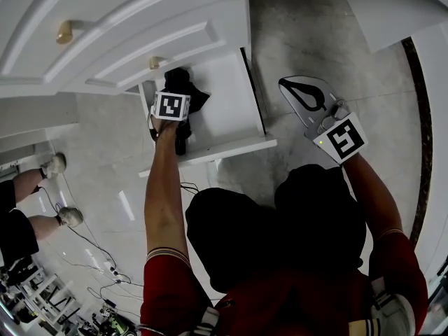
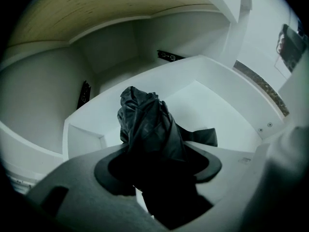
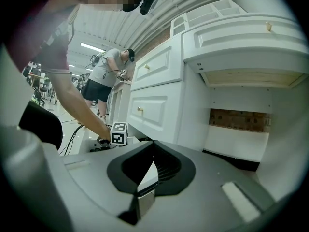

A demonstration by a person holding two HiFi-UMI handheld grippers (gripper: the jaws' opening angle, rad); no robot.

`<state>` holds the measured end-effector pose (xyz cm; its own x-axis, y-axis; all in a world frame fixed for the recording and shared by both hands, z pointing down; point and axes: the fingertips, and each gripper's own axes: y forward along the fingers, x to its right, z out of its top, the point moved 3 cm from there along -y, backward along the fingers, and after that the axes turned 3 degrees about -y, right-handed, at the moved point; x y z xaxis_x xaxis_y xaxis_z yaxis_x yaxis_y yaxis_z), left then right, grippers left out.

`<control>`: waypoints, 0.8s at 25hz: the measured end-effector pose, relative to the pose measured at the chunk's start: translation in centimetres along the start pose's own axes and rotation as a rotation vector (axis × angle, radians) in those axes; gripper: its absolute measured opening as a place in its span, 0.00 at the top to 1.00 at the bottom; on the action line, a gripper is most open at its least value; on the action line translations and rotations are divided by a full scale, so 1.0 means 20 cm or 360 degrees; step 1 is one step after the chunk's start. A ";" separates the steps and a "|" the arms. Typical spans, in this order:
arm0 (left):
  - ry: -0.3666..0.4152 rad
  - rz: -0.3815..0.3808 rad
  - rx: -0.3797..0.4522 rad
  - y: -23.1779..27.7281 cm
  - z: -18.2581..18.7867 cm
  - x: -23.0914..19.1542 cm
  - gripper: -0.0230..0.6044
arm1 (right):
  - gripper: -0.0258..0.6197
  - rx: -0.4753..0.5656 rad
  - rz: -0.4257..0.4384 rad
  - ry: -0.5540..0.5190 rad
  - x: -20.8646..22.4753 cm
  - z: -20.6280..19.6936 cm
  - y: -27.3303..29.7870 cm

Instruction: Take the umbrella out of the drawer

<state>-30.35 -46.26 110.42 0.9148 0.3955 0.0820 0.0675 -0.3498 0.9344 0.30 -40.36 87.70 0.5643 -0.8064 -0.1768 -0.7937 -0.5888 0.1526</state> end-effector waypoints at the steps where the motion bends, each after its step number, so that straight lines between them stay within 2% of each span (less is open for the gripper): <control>1: 0.0034 -0.0020 0.0007 0.00 0.00 0.01 0.52 | 0.94 -0.0002 0.0001 -0.0006 0.00 0.00 0.00; 7: 0.0317 -0.0122 0.0049 -0.06 0.03 0.14 0.56 | 0.94 -0.0007 0.0003 -0.0033 -0.02 0.03 -0.02; 14: 0.0677 -0.0333 0.0298 -0.20 0.12 0.36 0.57 | 0.94 -0.0021 0.0002 -0.0050 -0.04 0.05 -0.03; 20: 0.0861 -0.0429 0.0527 -0.41 0.15 0.47 0.57 | 0.94 -0.0005 0.0005 -0.0054 -0.05 0.09 -0.02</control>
<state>-21.05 -42.14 102.59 0.5272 0.8434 0.1036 0.4618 -0.3867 0.7983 -0.32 -39.11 86.05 0.5538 -0.8060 -0.2089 -0.7947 -0.5866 0.1564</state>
